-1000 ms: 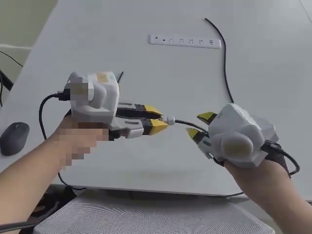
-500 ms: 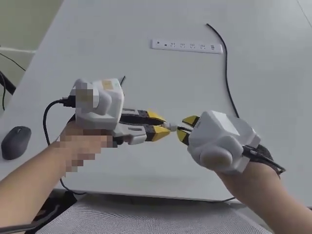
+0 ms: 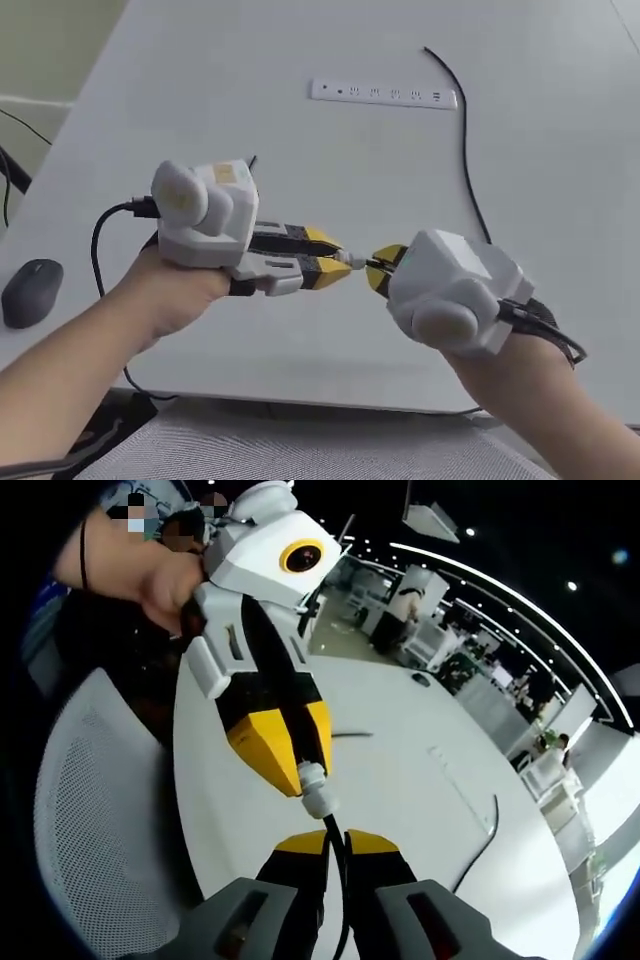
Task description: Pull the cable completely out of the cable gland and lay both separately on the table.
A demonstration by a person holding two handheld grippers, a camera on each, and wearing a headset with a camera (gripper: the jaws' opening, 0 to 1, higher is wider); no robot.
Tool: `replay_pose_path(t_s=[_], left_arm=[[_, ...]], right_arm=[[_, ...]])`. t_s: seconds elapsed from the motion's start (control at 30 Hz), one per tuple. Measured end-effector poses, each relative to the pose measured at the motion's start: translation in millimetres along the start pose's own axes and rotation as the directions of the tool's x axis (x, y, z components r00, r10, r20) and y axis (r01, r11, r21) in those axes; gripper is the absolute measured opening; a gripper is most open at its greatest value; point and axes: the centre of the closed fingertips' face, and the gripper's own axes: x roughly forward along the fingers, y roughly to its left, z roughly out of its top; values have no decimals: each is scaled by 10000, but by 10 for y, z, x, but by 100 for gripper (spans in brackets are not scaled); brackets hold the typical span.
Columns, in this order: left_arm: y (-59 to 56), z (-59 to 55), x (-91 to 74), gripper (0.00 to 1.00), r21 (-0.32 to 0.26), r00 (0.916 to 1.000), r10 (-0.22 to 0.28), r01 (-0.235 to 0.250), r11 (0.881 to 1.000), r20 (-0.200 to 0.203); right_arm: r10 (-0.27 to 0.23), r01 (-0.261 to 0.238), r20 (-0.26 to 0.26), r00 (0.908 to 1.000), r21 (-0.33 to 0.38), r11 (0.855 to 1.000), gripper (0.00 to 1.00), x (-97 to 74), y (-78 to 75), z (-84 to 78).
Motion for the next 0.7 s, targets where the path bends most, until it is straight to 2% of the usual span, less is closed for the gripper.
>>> replay_pose_path(t_s=[0.1,0.2,0.3,0.4,0.47,0.5,0.53,0.7], left_arm=[[7,5,-6,15,-15,10000,16,-16,10000,34],[7,6,-10,15,-13,10000,42,-42,10000,50],[13,10,-15,15,-57,9999,90,-89,9999,97],[13,15,-20,15,-91,9999,93,-92,9999,126],[12,21,-22,15,-90,9999,87,-85,9999,145],[10,23,-21,15,-94,9998,84,-82,9999,153],[8,26,-21,15,-88,9998,80,-79,9999,166],[-5,27,-12,15,-100,9998,59,-57,9999,180]], right_arm=[[-55,56,-24,10000,178,9998,1,-1,-29,-31],[-64,66,-40,10000,785,9969,1,0,-55,-79],[-60,93,-179,9998,1889,9820,1,11,-90,-173],[-127,206,-324,9994,2565,9663,1,19,-142,-279],[-139,236,-384,9992,2670,9634,1,20,-162,-333],[-161,272,-391,9991,3049,9520,1,25,-172,-386],[-145,265,-401,9991,3190,9474,1,26,-171,-399],[-170,413,-587,9981,4433,8954,1,47,-206,-585]])
